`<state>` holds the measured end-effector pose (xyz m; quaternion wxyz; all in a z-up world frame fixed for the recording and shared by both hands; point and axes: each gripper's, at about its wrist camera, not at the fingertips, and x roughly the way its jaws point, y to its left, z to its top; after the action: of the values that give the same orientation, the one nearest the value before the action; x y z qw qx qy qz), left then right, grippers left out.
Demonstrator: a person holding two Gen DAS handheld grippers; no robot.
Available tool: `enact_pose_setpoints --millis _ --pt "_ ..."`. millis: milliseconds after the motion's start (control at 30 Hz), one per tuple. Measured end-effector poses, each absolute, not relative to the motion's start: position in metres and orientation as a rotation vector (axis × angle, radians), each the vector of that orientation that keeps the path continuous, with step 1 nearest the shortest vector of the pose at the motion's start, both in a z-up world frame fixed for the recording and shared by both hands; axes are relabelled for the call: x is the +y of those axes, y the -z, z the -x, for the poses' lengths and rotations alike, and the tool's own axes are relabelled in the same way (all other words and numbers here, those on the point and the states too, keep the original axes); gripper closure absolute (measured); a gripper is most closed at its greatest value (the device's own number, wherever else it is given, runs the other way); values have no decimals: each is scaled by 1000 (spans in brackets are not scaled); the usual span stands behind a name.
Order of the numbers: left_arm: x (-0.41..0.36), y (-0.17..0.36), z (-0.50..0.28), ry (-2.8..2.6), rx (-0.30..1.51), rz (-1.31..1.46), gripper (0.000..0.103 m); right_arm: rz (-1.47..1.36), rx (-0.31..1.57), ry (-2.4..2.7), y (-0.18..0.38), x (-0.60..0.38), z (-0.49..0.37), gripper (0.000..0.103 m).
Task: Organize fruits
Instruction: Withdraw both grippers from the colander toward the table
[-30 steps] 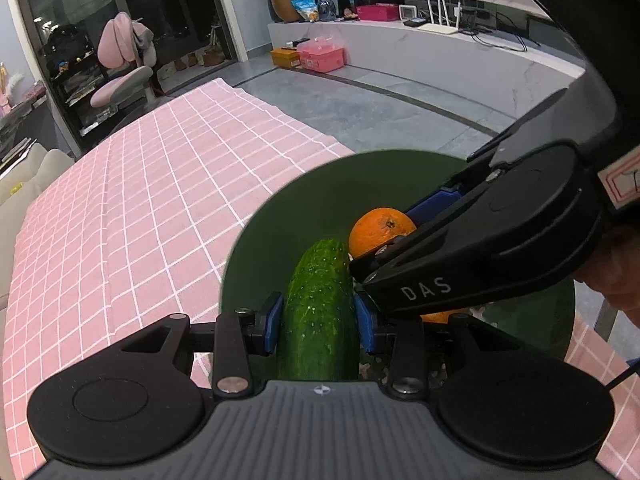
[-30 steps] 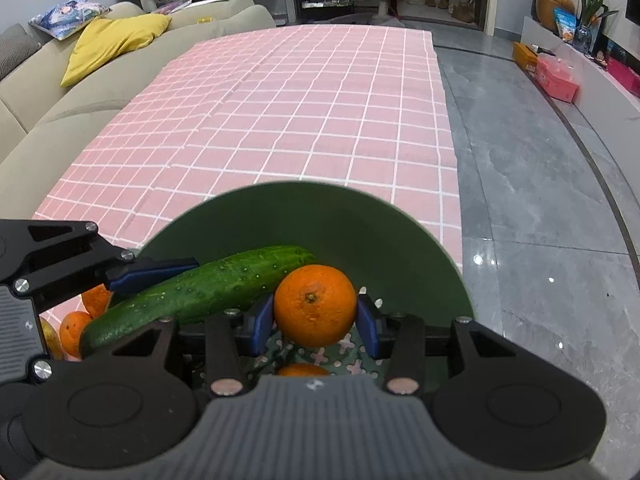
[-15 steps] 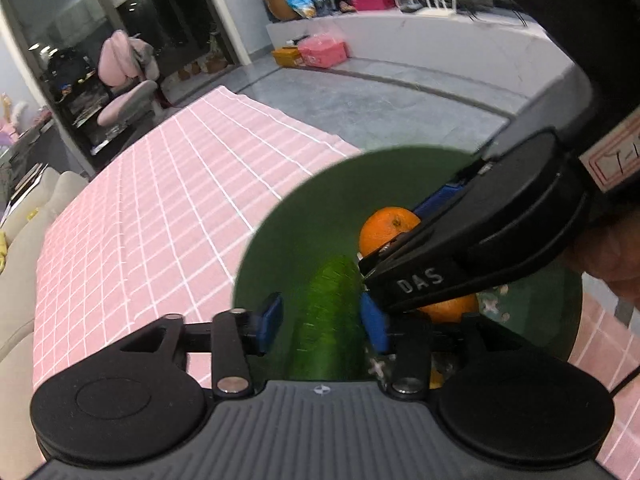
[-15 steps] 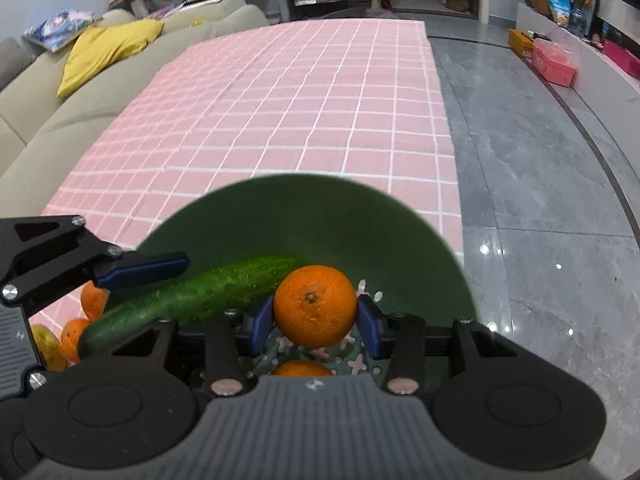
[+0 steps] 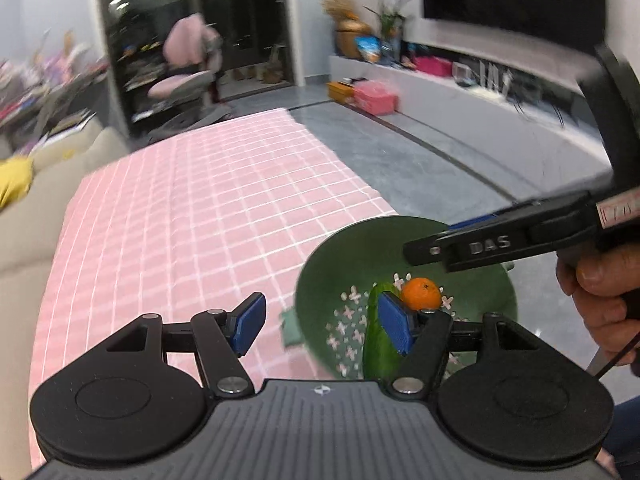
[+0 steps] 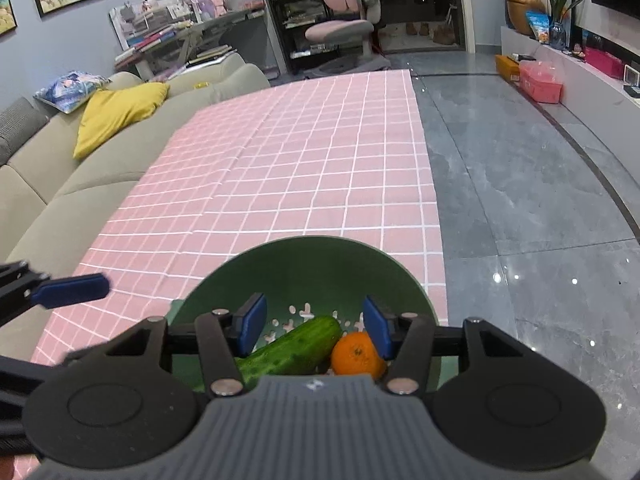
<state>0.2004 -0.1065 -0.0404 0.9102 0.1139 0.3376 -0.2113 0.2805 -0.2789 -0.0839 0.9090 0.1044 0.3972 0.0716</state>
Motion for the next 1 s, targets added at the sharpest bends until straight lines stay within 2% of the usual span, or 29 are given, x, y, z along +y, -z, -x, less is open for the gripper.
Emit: enact_pose_setpoints --millis 367,767,1000 --pt "-27 37 -131 327 759 -41 27 -243 786 -149 73 -258 -205 52" --pt "14 55 -72 291 808 4 27 -208 854 -145 91 -219 -124 52" --pt "29 64 -60 285 819 44 27 -148 877 -155 101 -200 -114 52"
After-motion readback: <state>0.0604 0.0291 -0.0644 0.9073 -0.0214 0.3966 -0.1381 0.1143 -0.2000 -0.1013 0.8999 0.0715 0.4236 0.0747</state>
